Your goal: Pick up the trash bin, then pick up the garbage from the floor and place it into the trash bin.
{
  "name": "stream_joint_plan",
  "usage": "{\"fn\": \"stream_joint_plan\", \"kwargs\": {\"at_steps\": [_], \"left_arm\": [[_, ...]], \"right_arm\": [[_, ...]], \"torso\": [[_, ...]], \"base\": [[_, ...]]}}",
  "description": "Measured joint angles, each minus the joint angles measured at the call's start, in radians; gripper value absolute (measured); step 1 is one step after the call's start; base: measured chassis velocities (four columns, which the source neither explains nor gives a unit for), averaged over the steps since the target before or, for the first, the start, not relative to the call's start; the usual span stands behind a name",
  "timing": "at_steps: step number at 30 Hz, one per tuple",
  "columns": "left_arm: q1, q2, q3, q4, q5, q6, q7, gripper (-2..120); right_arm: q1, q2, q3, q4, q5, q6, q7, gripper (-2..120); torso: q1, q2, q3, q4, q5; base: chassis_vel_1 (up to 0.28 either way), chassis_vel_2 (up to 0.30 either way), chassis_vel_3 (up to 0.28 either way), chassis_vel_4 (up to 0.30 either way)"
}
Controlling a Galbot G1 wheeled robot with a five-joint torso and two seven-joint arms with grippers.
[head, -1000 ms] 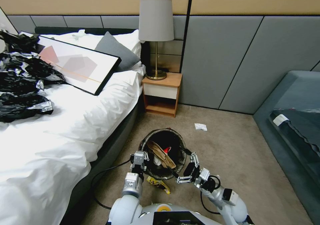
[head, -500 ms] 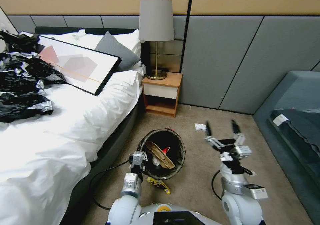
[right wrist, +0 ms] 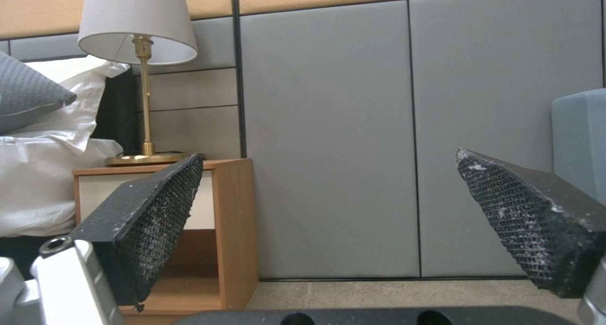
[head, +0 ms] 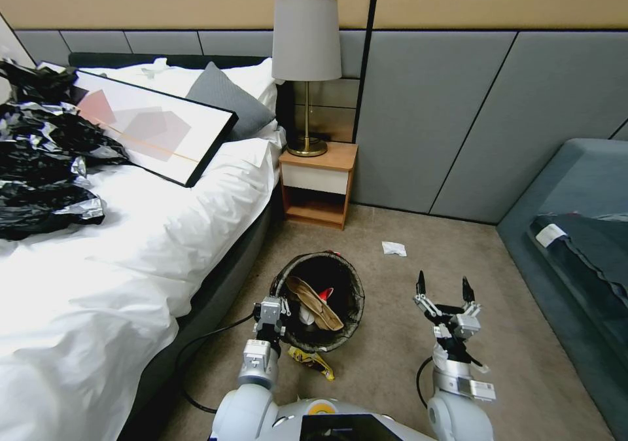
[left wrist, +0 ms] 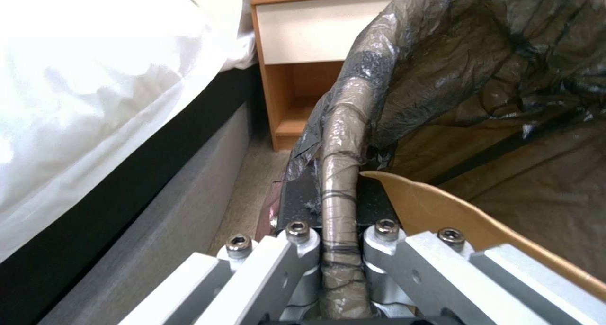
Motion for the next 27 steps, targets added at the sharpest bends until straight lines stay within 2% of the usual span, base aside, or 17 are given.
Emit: {"fn": "stream_joint_plan", "kwargs": {"at_steps": [18, 25, 27], "left_arm": [[-0.005, 0.006, 0.007, 0.0, -0.002, 0.0, 0.001, 1], [-0.006, 0.007, 0.01, 0.001, -0.001, -0.001, 0.002, 1], [-0.006, 0.007, 0.009, 0.001, -0.001, -0.001, 0.003, 1]], "right_arm": [[0.006, -0.011, 0.031, -0.003, 0.002, -0.005, -0.049, 100], [0.009, -0.012, 0.033, -0.006, 0.005, -0.006, -0.053, 100], [0.011, -0.013, 0.034, -0.008, 0.007, -0.006, -0.055, 100]], "torso": [[0.0, 0.0, 0.0, 0.0, 0.0001], [0.0, 0.0, 0.0, 0.0, -0.0003], [0.0, 0.0, 0.0, 0.0002, 0.0006]], "base": [[0.0, 0.0, 0.0, 0.0], [-0.102, 0.103, 0.124, -0.115], [-0.204, 0.204, 0.195, -0.227]]}}
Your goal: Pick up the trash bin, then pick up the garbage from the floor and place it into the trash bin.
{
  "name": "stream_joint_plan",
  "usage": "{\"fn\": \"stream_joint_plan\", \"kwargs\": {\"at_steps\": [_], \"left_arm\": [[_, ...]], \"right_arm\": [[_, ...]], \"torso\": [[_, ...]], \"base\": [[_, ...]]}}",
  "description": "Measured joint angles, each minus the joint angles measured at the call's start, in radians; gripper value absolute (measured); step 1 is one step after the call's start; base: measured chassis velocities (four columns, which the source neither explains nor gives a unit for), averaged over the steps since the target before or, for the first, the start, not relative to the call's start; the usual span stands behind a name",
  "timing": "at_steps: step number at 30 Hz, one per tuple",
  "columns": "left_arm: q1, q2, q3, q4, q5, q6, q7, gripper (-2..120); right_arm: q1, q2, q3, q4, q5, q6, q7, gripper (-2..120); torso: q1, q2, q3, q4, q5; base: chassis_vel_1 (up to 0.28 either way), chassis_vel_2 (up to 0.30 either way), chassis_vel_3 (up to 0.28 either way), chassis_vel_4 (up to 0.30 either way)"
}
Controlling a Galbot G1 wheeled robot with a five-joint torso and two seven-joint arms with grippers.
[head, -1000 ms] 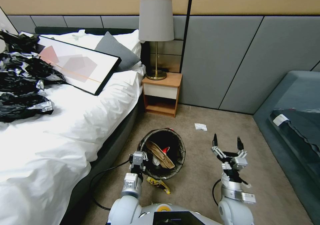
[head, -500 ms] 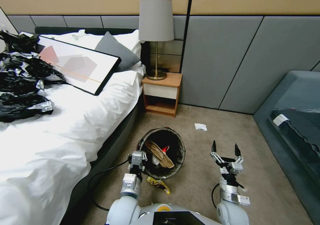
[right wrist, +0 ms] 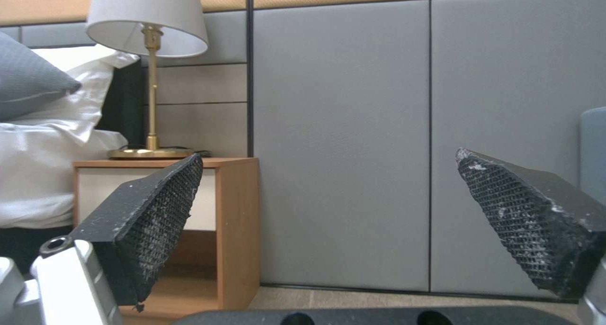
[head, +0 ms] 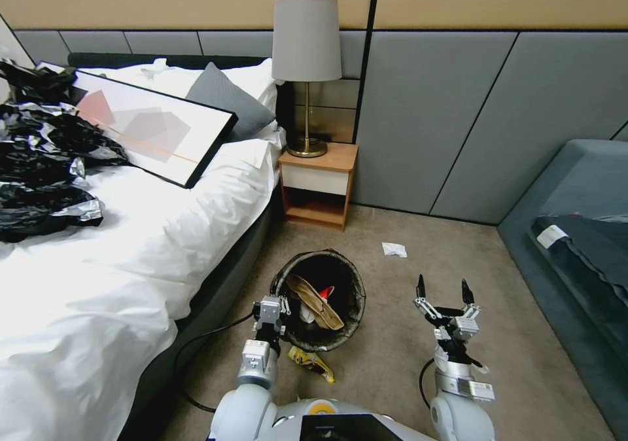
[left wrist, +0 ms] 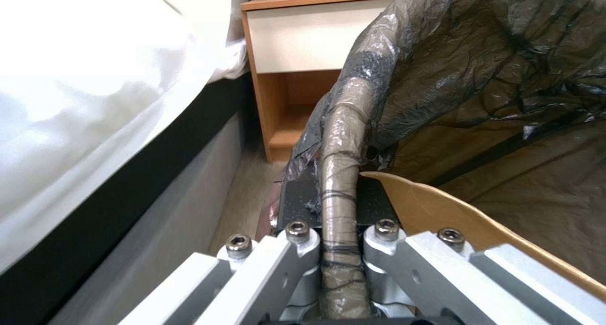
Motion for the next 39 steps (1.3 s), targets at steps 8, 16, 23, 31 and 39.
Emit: {"fn": "stream_joint_plan", "kwargs": {"at_steps": [8, 16, 23, 31, 39], "left_arm": [[0.0, -0.001, -0.001, 0.0, 0.0, 0.0, 0.0, 1], [0.002, -0.001, -0.002, 0.001, 0.0, -0.001, -0.001, 1], [0.003, -0.002, -0.004, 0.002, 0.001, -0.001, -0.002, 1], [0.002, -0.003, -0.004, 0.003, 0.002, -0.001, -0.002, 1], [0.003, -0.004, -0.001, 0.003, 0.004, -0.001, -0.003, 1]], "right_arm": [[0.003, 0.0, -0.001, -0.004, 0.008, -0.001, -0.014, 100], [0.007, -0.003, 0.004, -0.009, 0.01, 0.0, -0.02, 100], [0.02, -0.003, 0.009, -0.026, 0.015, 0.014, -0.038, 100], [0.037, -0.005, 0.02, -0.043, 0.02, 0.039, -0.067, 100], [0.048, -0.014, 0.036, -0.051, 0.02, 0.042, -0.081, 100]], "torso": [[0.0, 0.0, 0.0, -0.0002, -0.0008], [0.0, 0.0, 0.0, -0.0002, -0.0009], [0.0, 0.0, 0.0, 0.0, -0.0002], [0.0, 0.0, 0.0, -0.0001, -0.0003], [0.0, 0.0, 0.0, -0.0002, -0.0006]], "base": [[-0.228, 0.225, 0.236, -0.23], [-0.221, 0.229, 0.222, -0.234], [-0.211, 0.22, 0.214, -0.228], [-0.12, 0.12, 0.129, -0.115], [0.0, 0.0, 0.0, 0.0]]}}
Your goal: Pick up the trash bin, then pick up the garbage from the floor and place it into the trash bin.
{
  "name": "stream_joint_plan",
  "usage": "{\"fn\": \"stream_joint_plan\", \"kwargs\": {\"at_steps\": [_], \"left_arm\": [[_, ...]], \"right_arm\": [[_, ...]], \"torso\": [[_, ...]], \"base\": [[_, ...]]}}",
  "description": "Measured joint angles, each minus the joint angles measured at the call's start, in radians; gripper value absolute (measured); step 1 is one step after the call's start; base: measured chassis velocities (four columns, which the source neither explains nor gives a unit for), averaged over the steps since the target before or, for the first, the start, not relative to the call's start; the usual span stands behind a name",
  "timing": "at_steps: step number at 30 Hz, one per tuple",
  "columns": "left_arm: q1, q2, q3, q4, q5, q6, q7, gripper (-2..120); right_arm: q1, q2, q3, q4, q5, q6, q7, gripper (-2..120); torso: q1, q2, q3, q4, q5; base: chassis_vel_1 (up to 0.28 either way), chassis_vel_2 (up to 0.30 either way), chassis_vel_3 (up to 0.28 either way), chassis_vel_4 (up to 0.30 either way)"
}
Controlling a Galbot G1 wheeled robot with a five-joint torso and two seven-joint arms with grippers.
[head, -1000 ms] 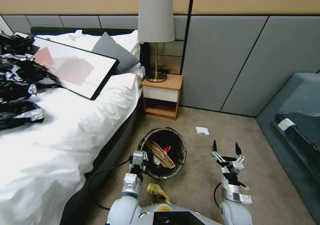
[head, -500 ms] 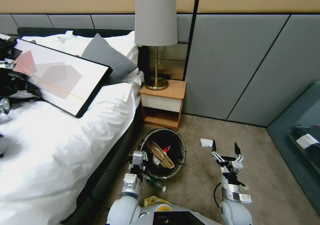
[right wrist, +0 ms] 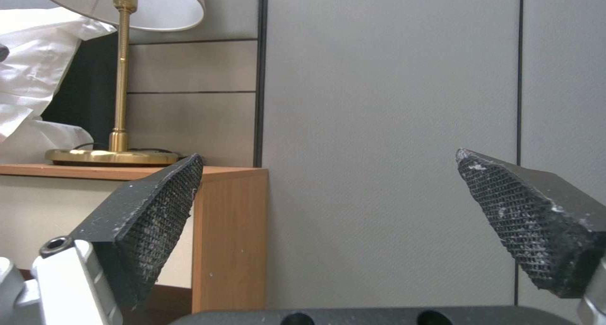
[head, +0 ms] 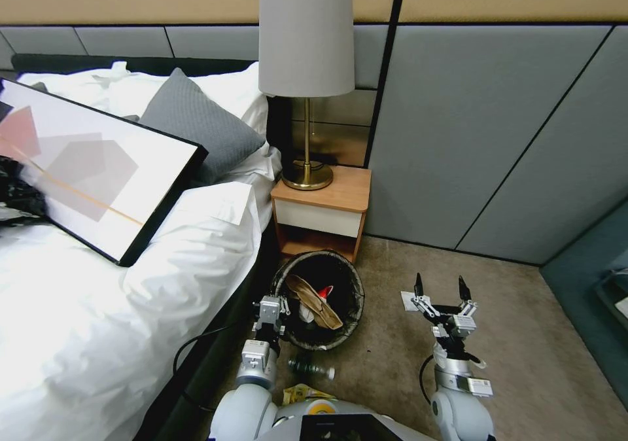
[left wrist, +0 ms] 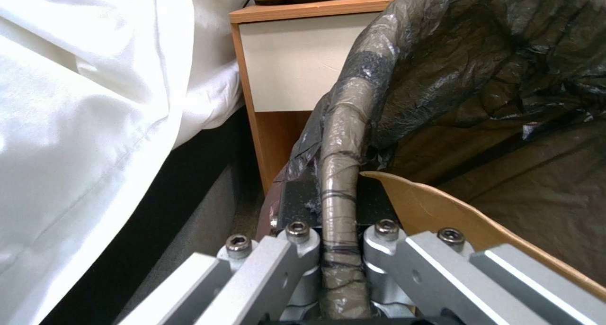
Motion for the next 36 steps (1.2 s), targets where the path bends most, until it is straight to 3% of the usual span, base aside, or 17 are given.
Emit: {"fn": "stream_joint_plan", "kwargs": {"at_steps": [11, 15, 19, 25, 36], "left_arm": [[0.002, 0.001, 0.001, 0.0, 0.002, 0.0, 0.0, 1], [0.002, 0.002, 0.004, 0.0, 0.002, 0.0, 0.0, 1], [0.001, 0.004, 0.005, 0.0, 0.002, 0.0, -0.001, 1], [0.0, 0.006, 0.007, 0.0, 0.002, 0.0, -0.001, 1], [0.0, 0.006, 0.004, 0.0, 0.002, -0.001, -0.002, 1]], "right_arm": [[0.032, -0.018, 0.025, -0.014, -0.001, -0.01, 0.01, 100], [0.038, -0.036, 0.03, -0.016, -0.006, -0.066, 0.038, 100], [0.052, -0.057, 0.03, -0.023, -0.007, -0.154, 0.075, 100], [0.12, -0.117, -0.004, -0.036, 0.073, -0.473, 0.15, 100], [0.209, -0.167, -0.024, -0.119, 0.128, -0.723, 0.155, 100]], "torso": [[0.0, 0.0, 0.0, 0.0, 0.0001], [0.0, 0.0, 0.0, 0.0, 0.0001], [0.0, 0.0, 0.0, 0.0, 0.0001], [0.0, 0.0, 0.0, 0.0002, 0.0001], [0.0, 0.0, 0.0, 0.0001, 0.0]], "base": [[0.0, 0.0, 0.0, 0.0], [0.0, 0.0, 0.0, 0.0], [0.0, 0.0, 0.0, 0.0], [0.0, 0.0, 0.0, 0.0], [0.0, 0.0, 0.0, 0.0]]}}
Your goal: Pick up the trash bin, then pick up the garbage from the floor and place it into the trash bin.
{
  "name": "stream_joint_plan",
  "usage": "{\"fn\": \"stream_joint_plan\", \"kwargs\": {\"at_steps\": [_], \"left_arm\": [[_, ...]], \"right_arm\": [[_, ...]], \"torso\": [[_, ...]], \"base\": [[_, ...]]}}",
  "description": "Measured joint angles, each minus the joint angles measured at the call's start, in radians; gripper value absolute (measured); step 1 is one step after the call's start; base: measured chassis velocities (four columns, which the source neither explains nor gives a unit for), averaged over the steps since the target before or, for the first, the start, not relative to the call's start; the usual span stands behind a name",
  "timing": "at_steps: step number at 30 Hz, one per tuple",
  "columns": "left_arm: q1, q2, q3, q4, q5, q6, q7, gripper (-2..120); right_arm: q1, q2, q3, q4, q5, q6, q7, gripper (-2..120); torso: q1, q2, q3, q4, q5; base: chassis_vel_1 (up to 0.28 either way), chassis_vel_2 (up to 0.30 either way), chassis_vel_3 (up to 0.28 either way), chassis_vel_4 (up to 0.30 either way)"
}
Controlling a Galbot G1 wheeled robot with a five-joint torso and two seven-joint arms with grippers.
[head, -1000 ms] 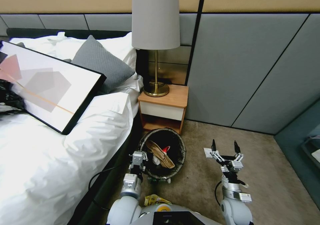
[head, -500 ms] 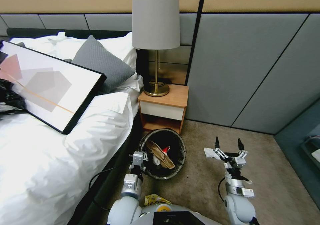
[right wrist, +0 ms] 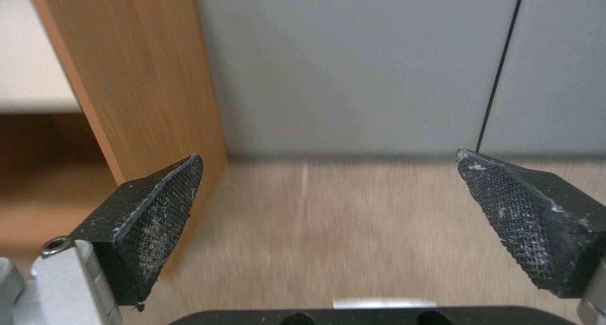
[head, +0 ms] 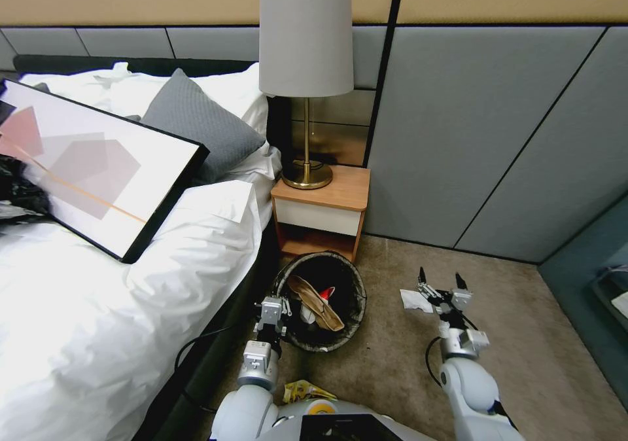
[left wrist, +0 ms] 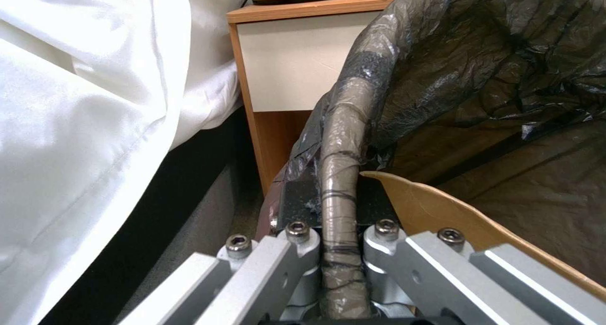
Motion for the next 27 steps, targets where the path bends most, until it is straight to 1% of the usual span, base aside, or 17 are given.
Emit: {"fn": "stream_joint_plan", "kwargs": {"at_steps": [3, 4, 7, 8, 11, 15, 17, 21, 23, 24, 27], "left_arm": [[-0.001, 0.0, 0.0, 0.002, 0.0, 0.0, 0.0, 1], [-0.001, 0.0, 0.0, 0.002, 0.0, 0.0, 0.0, 1], [-0.002, 0.0, 0.002, 0.007, -0.001, 0.0, 0.0, 1], [-0.002, 0.0, 0.002, 0.007, -0.001, 0.0, 0.0, 1], [-0.002, 0.0, 0.003, 0.008, -0.001, 0.0, 0.0, 1], [-0.003, 0.0, 0.002, 0.009, -0.001, 0.0, 0.0, 1], [-0.004, 0.0, 0.004, 0.009, -0.001, 0.0, 0.0, 1], [-0.004, 0.0, 0.007, 0.01, -0.001, 0.0, 0.001, 1], [-0.003, 0.0, 0.01, 0.012, 0.001, 0.0, 0.001, 1], [-0.003, 0.0, 0.01, 0.012, 0.001, 0.0, 0.001, 1], [0.0, 0.0, 0.011, 0.013, 0.004, 0.0, 0.001, 1]], "right_arm": [[0.048, -0.016, -0.006, -0.063, 0.0, -0.062, -0.017, 100], [0.048, -0.016, -0.006, -0.063, 0.0, -0.062, -0.017, 100], [0.097, -0.026, -0.017, -0.139, -0.002, -0.113, -0.034, 100], [0.097, -0.026, -0.017, -0.139, -0.002, -0.113, -0.034, 100], [0.138, -0.029, -0.029, -0.198, -0.008, -0.153, -0.04, 100], [0.169, -0.029, -0.032, -0.236, -0.015, -0.168, -0.042, 100], [0.21, -0.029, -0.035, -0.28, -0.019, -0.198, -0.048, 100], [0.248, -0.03, -0.04, -0.322, -0.03, -0.218, -0.048, 100], [0.307, -0.031, -0.051, -0.395, -0.049, -0.24, -0.046, 100], [0.307, -0.031, -0.051, -0.395, -0.049, -0.24, -0.046, 100], [0.36, -0.032, -0.059, -0.474, -0.08, -0.244, -0.048, 100]], "torso": [[0.0, 0.0, 0.0, 0.0, 0.0001], [0.0, 0.0, 0.0, 0.0, 0.0001], [0.0, 0.0, 0.0, 0.0001, 0.0002], [0.0, 0.0, 0.0, 0.0001, 0.0002], [0.0, 0.0, 0.0, -0.0001, 0.0001], [0.0, 0.0, 0.0, 0.0, 0.0001], [0.0, 0.0, 0.0, 0.0, 0.0001], [0.0, 0.0, 0.0, -0.0002, 0.0001], [0.0, 0.0, 0.0, 0.0, 0.0002], [0.0, 0.0, 0.0, 0.0, 0.0002], [0.0, 0.0, 0.0, 0.0001, 0.0001]], "base": [[0.0, 0.0, 0.0, 0.0], [0.0, 0.0, 0.0, 0.0], [0.0, 0.0, 0.0, 0.0], [0.0, 0.0, 0.0, 0.0], [0.0, 0.0, 0.0, 0.0], [0.0, 0.0, 0.0, 0.0], [0.0, 0.0, 0.0, 0.0], [0.0, 0.0, 0.0, 0.0], [0.0, 0.0, 0.0, 0.0], [0.0, 0.0, 0.0, 0.0], [0.0, 0.0, 0.0, 0.0]]}}
